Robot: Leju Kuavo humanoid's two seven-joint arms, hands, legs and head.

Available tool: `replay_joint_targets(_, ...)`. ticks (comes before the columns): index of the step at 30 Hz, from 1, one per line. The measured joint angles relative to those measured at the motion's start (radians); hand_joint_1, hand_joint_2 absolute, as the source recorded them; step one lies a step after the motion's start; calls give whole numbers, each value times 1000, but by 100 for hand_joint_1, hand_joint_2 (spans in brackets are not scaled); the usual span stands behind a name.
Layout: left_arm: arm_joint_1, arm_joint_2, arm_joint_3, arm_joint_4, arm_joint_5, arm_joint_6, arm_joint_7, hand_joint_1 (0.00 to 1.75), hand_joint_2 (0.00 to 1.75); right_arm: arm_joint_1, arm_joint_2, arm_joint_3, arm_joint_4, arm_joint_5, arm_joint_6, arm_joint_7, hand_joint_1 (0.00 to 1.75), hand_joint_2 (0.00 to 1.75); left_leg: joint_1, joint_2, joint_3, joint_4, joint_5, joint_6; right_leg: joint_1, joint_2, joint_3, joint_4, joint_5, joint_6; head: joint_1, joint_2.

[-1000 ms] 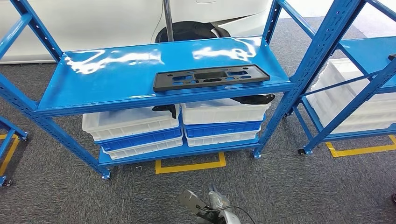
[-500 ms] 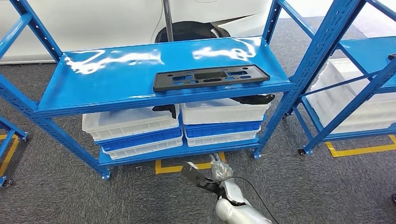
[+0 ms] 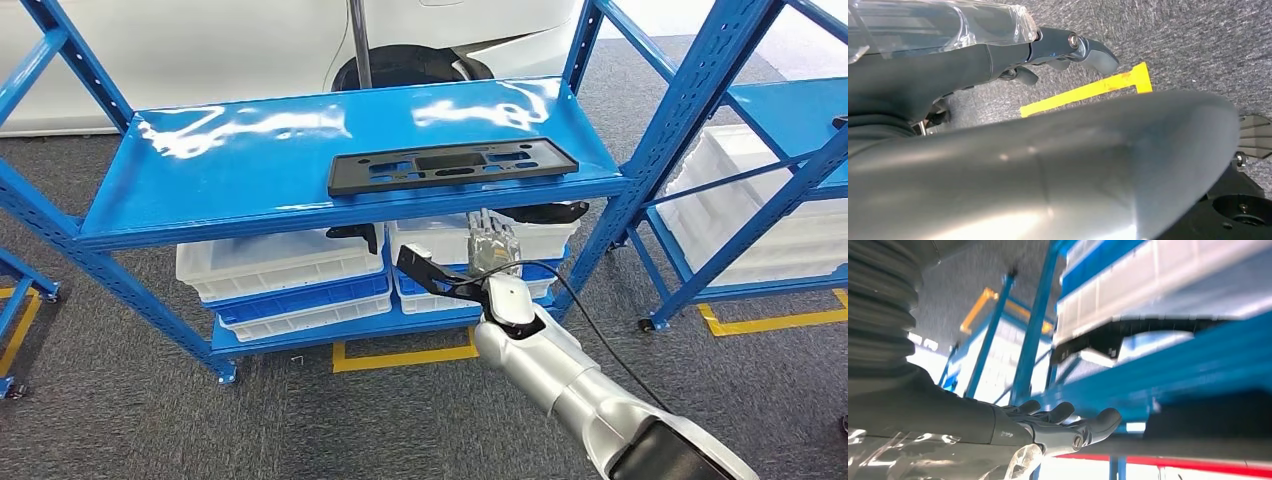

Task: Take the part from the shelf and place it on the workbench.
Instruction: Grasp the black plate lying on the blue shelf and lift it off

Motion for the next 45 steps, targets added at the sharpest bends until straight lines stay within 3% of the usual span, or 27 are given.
replay_joint_targets(13,1,-14,2,0,29,12,16,0,0,-7,-72,39,-108,113,63,36,0,175,0,0,0,0,0,0,0,0,-1,0,0,0,0,0)
replay_joint_targets(26,1,-21,3,0,18,15,0,0,0,17,-75,87,-208,205,45,-66,0,175,0,0,0,0,0,0,0,0,-1,0,0,0,0,0)
replay_joint_targets(45,1,-24,3,0,9,-3,-12,0,0,21,-70,124,-233,148,84,-81,0,175,0,0,-1,0,0,0,0,0,-1,0,0,0,0,0)
